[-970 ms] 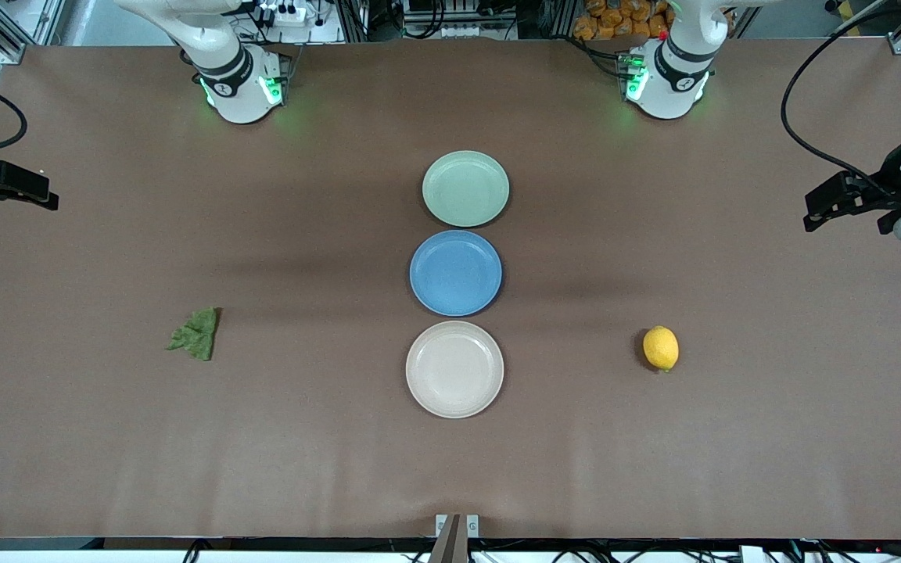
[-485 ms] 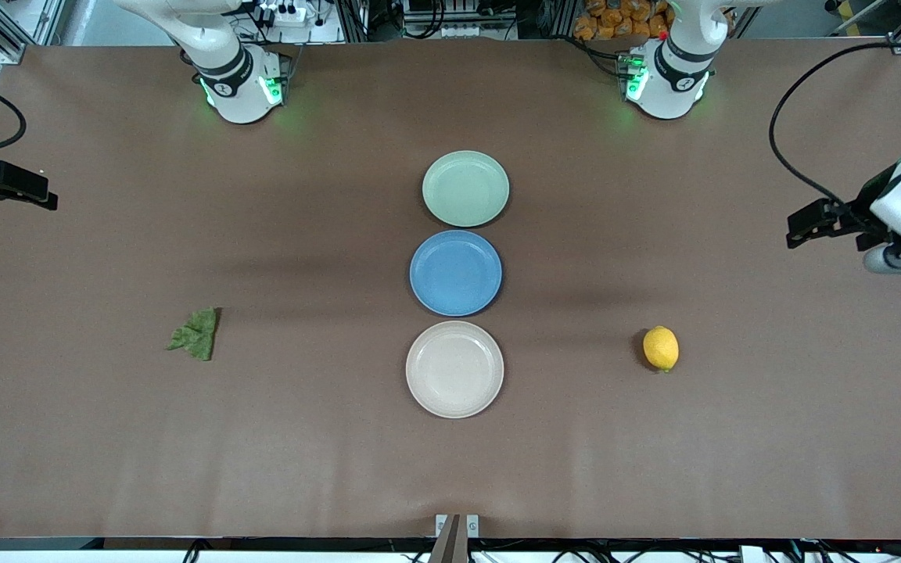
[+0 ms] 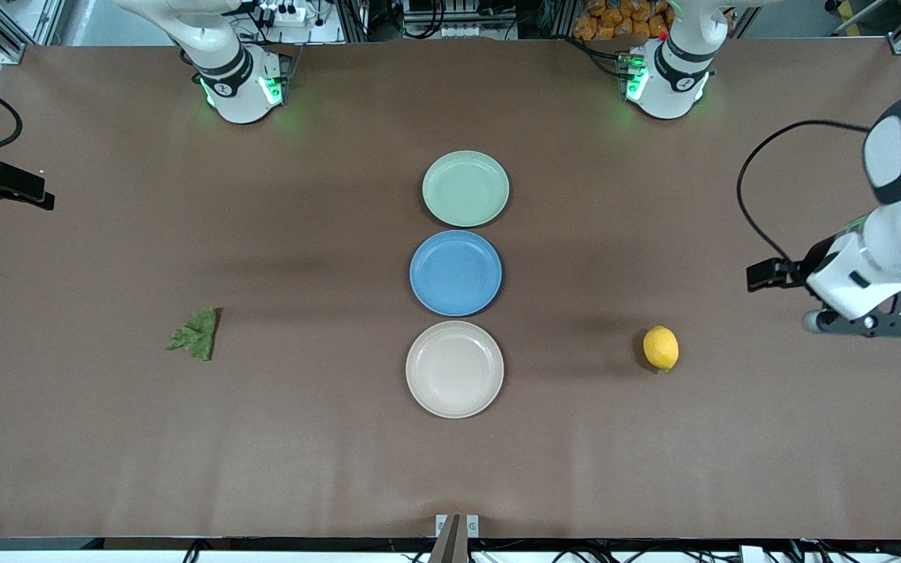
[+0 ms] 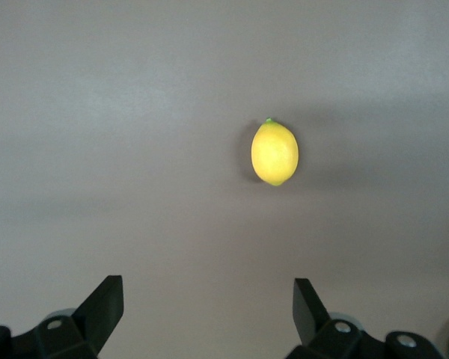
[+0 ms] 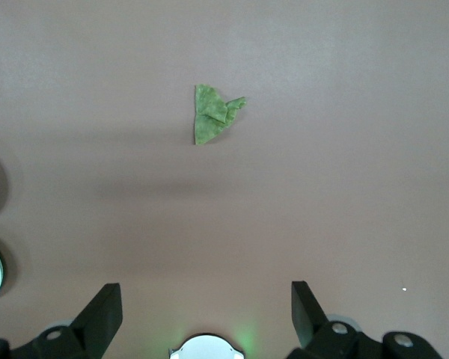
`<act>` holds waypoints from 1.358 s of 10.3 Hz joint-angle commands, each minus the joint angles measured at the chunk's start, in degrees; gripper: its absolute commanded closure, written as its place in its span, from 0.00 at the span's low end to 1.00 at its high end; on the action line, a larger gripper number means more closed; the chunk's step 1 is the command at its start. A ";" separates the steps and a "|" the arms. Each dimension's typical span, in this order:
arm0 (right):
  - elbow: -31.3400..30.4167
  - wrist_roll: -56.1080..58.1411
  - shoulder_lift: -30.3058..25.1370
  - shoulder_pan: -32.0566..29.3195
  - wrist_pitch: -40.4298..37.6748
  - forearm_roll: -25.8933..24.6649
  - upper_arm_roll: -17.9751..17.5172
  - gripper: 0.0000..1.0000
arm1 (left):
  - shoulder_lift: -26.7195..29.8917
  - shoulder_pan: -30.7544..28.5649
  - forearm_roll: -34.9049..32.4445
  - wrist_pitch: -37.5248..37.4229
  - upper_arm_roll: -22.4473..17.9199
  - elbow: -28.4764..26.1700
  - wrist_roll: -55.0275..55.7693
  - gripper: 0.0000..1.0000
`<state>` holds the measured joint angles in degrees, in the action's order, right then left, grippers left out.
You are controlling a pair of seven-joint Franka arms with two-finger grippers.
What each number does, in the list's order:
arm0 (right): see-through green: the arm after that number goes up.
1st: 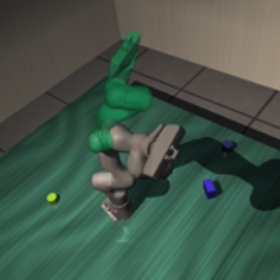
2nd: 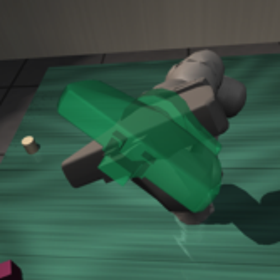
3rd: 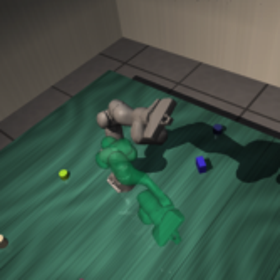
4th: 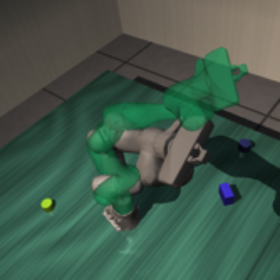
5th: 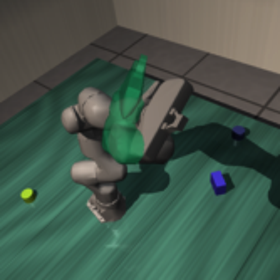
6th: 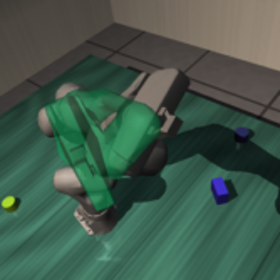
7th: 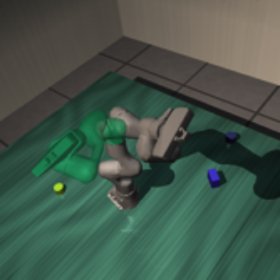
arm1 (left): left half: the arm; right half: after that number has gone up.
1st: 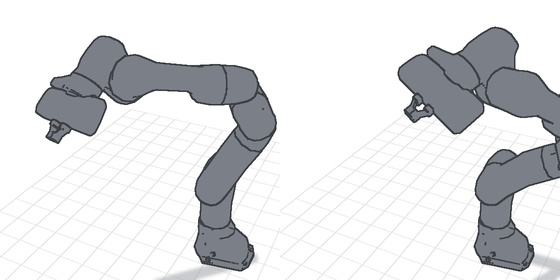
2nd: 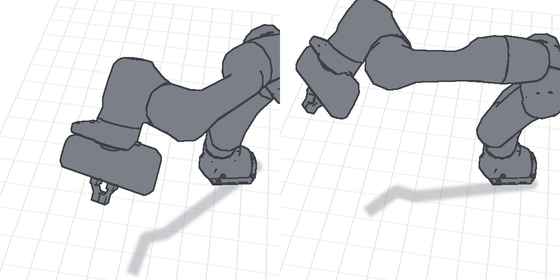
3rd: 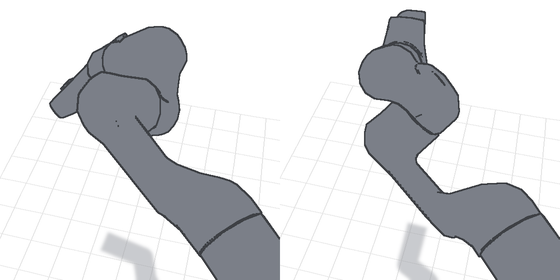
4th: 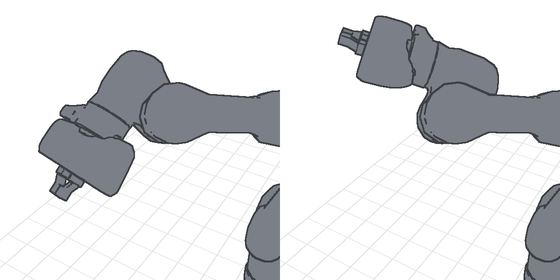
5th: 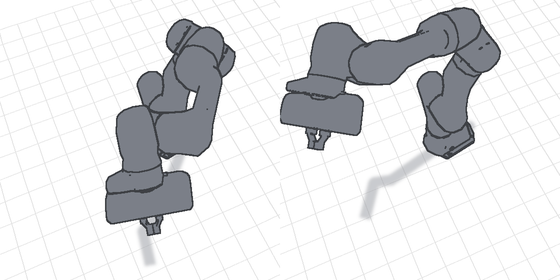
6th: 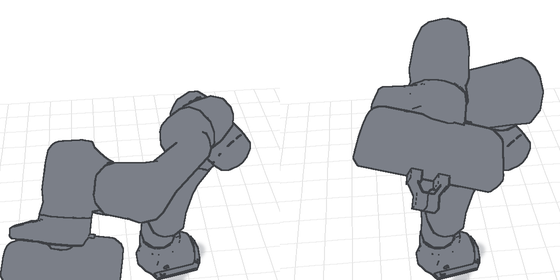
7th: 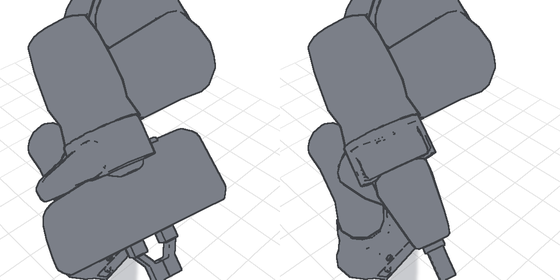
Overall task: Place lemon and lettuce in plates
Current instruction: 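Lower the left gripper to the lemon while the right gripper reaches the lettuce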
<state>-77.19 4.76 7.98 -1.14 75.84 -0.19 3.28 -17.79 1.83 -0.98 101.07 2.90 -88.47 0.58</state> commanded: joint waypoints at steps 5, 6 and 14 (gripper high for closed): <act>-9.08 0.69 3.18 -2.12 11.04 2.47 -0.64 0.00 | -10.85 3.00 0.37 10.10 0.09 1.72 6.62 0.00; -13.03 0.60 3.18 -1.59 15.43 2.47 -0.73 0.00 | -11.99 3.09 0.45 11.86 0.09 1.64 7.07 0.00; -25.70 0.51 11.18 -0.44 39.78 1.68 -0.73 0.00 | -20.08 5.55 -0.16 20.84 0.09 1.11 12.17 0.00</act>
<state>-100.04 4.84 18.95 -1.78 111.33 1.42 2.59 -35.97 6.81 -0.96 121.02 3.22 -88.32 11.41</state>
